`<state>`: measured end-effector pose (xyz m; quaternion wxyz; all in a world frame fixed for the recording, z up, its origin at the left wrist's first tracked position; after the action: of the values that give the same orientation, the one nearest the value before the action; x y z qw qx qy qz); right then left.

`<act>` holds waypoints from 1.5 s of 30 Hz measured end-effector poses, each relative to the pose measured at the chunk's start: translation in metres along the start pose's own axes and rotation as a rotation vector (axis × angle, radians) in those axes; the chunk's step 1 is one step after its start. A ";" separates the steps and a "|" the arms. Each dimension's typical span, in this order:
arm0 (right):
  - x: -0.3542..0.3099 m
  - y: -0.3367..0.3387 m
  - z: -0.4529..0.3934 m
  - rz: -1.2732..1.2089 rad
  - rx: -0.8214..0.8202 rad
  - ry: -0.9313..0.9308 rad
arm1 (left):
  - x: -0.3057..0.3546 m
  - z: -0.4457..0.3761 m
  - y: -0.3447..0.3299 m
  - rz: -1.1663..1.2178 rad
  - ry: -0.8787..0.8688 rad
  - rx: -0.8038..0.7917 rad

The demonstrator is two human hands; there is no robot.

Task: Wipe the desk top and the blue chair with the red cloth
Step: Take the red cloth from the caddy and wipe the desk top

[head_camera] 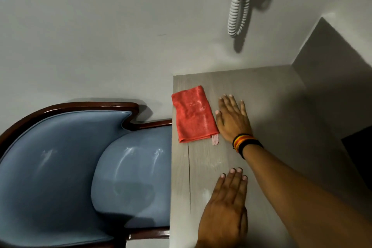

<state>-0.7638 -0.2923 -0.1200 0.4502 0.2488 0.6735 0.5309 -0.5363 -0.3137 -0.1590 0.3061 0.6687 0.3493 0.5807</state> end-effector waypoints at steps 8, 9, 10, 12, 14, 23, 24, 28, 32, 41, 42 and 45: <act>0.002 -0.008 -0.006 0.056 0.023 0.016 | -0.065 -0.137 0.093 -0.163 0.262 0.212; 0.003 -0.007 -0.007 0.063 0.025 0.014 | -0.083 -0.164 0.095 -0.213 0.280 0.180; 0.004 -0.008 -0.008 0.069 0.023 0.010 | -0.098 -0.186 0.094 -0.234 0.295 0.122; 0.004 -0.009 -0.008 0.079 0.022 0.005 | -0.116 -0.206 0.087 -0.276 0.298 0.069; 0.005 -0.011 -0.010 0.099 0.033 0.013 | -0.125 -0.221 0.087 -0.296 0.273 0.090; 0.006 -0.008 -0.007 0.073 0.043 0.018 | -0.122 -0.212 0.098 -0.356 0.148 0.006; 0.005 -0.007 -0.006 0.069 0.047 0.020 | -0.111 -0.189 0.097 -0.345 0.161 0.015; 0.002 -0.002 -0.004 0.066 0.025 0.016 | -0.050 -0.059 0.080 -0.299 0.274 0.058; 0.000 0.000 -0.005 0.079 0.013 0.002 | -0.017 0.010 0.066 -0.310 0.340 0.040; 0.005 -0.007 -0.011 0.086 0.029 0.024 | -0.118 -0.186 0.101 -0.332 0.221 0.016; 0.007 -0.008 -0.011 0.087 0.030 0.024 | -0.129 -0.212 0.106 -0.338 0.215 0.016; 0.009 -0.012 -0.010 0.085 0.046 0.020 | -0.146 -0.254 0.110 -0.372 0.164 -0.006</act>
<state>-0.7749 -0.2933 -0.1346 0.4147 0.2821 0.6789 0.5363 -0.7880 -0.4953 -0.1163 0.3806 0.5422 0.4890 0.5675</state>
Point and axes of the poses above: each hand's wrist, its own z-axis away from the middle knuckle, its own y-axis out of the back of the hand, x = y × z, the point moved 3 cm from there along -z, towards the middle knuckle, and after that the axes turned 2 degrees about y, right-handed, at the moved point
